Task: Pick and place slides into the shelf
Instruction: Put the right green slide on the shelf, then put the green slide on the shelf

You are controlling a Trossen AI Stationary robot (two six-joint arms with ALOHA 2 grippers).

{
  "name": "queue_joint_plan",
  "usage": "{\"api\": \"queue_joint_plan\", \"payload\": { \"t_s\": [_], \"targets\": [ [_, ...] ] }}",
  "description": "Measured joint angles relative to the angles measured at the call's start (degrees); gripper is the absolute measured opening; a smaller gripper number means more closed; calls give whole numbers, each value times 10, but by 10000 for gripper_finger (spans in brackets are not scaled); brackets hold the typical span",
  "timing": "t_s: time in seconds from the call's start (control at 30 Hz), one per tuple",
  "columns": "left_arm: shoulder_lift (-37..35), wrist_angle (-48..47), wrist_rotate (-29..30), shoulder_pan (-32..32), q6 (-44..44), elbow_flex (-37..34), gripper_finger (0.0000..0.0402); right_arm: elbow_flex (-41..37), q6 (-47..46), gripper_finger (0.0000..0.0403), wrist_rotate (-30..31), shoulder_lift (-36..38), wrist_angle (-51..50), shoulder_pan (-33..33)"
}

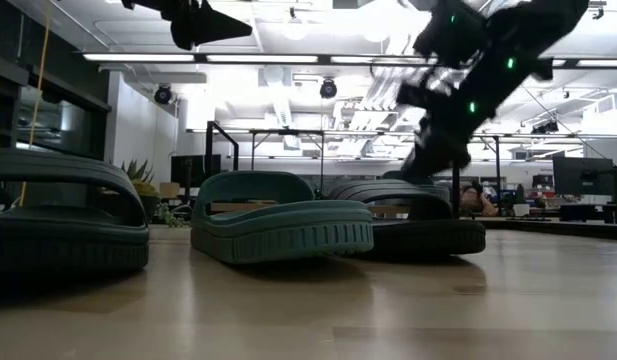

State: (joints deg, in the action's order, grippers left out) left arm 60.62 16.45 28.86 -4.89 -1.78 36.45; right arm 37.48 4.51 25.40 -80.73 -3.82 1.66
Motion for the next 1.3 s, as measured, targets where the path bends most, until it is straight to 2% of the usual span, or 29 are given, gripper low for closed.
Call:
{"api": "queue_joint_plan", "payload": {
  "t_s": [0.33, 0.63, 0.9, 1.3],
  "targets": [
    [0, -3, 26, 0, -17, 0, 381, 26, 2, 163, -86, 63, 2, -66],
    [0, -4, 38, 0, -22, 0, 381, 56, 48, 163, -90, 42, 18, -121],
    [0, -5, 38, 0, -26, 0, 381, 89, 76, 163, -60, -15, 23, -146],
    [0, -13, 53, 0, -28, 0, 381, 165, 126, 163, -43, -156, 54, -159]
  ]
}}
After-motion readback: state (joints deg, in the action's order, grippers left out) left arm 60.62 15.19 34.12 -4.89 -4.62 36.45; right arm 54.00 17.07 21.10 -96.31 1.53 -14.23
